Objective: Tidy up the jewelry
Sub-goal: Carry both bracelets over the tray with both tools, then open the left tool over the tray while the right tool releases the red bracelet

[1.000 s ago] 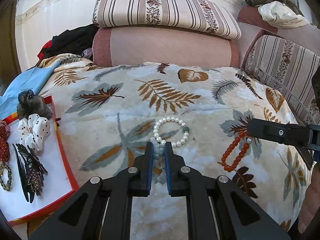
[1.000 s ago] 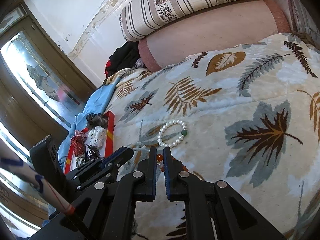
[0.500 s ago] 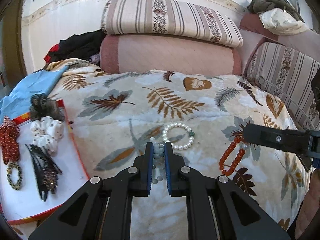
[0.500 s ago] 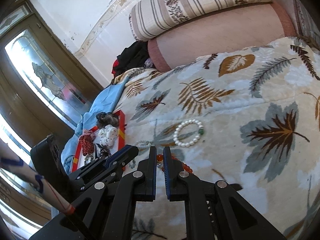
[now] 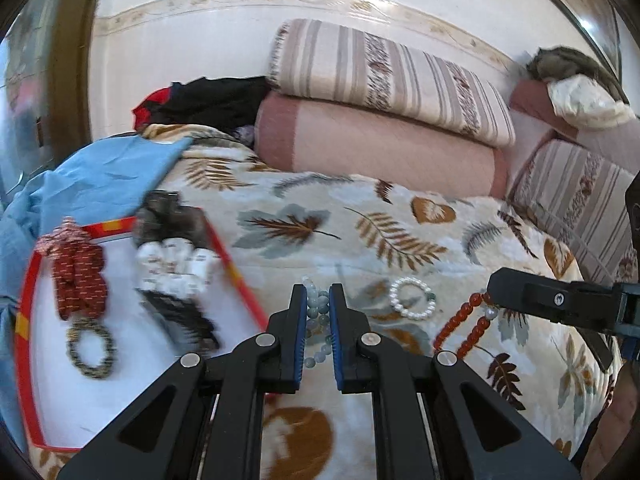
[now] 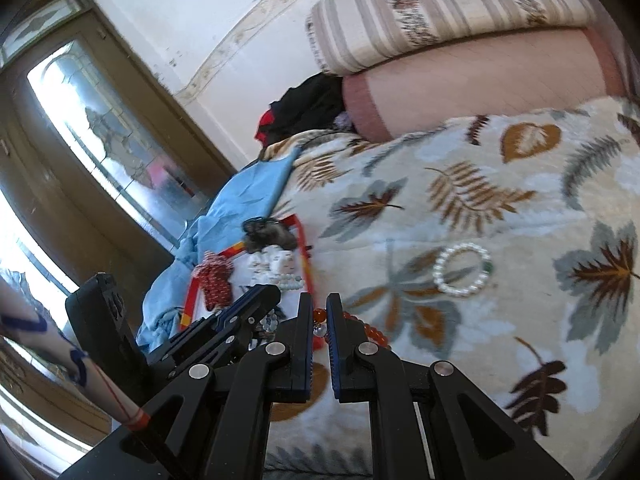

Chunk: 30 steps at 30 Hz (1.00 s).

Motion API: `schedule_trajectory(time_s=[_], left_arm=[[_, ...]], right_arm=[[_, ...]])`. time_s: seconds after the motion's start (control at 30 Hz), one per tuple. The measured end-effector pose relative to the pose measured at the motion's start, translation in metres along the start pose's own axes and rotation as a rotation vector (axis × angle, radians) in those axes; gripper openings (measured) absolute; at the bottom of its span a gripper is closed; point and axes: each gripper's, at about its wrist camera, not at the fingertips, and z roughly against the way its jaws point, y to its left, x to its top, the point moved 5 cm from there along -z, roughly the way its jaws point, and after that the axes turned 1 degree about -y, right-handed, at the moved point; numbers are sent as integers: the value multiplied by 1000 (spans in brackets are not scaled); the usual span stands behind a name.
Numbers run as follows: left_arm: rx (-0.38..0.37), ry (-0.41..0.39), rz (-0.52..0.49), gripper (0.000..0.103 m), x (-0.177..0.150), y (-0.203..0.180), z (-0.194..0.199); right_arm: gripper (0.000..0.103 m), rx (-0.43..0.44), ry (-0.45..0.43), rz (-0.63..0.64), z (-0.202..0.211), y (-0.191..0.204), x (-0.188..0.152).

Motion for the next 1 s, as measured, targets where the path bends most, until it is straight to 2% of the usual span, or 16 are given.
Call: schedule_trajectory(time_s=[0.33, 0.5, 0.6, 0.77, 1.0], left_arm=[[113, -9, 142, 11, -10, 108, 42], [203, 23, 227, 11, -27, 163, 57], [231, 58, 282, 11, -39, 184, 57], [267, 101, 334, 11, -49, 204, 49], [281, 170, 316, 11, -58, 199, 30]], right_arm=[[8, 87, 79, 88, -56, 91, -9], [8, 130, 130, 120, -87, 129, -21], [8, 146, 173, 128, -112, 148, -32], [8, 139, 230, 129, -147, 158, -52], [8, 79, 277, 142, -167, 141, -66]])
